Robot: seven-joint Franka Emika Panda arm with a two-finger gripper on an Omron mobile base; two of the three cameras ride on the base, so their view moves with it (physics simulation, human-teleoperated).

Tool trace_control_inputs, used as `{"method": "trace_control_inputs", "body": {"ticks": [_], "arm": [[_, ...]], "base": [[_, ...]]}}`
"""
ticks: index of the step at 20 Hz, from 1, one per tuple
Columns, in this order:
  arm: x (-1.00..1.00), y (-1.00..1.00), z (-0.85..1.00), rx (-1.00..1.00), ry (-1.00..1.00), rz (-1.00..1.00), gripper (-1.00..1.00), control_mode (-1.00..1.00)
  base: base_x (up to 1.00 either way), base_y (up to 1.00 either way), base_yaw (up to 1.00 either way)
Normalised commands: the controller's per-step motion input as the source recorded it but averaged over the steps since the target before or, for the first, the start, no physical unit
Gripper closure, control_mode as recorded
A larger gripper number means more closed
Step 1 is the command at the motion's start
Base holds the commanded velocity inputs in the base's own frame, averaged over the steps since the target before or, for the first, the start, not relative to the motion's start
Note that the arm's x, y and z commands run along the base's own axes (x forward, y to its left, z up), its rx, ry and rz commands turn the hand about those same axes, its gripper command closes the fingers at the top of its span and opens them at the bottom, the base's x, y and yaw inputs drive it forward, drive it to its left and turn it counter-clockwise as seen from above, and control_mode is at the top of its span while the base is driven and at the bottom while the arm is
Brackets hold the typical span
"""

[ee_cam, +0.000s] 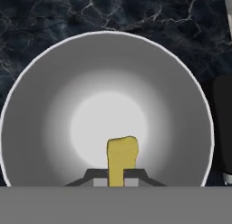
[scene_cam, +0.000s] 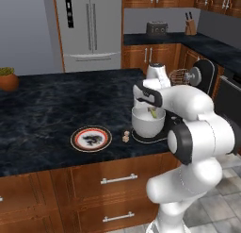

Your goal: Add butter and sugar cubes to the stand mixer bowl and then turn on the stand mixer to begin making frosting.

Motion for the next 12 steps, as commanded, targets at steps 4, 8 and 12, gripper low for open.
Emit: {"method": "trace_control_inputs", "body": {"ticks": [4, 8, 12], "arm": [[0.18, 0.05, -0.16, 0.00, 0.02, 0.00, -1.00, -1.00], [0.18, 0.00, -0.02, 0.00, 0.00, 0.00, -1.00, -1.00], [-0.09, 0.00, 0.18, 0.02, -0.02, 0.00, -1.00, -1.00]], "base": [[0.00, 0.00, 0.00], [0.00, 0.00, 0.00], [0.00, 0.00, 0.00]]}}
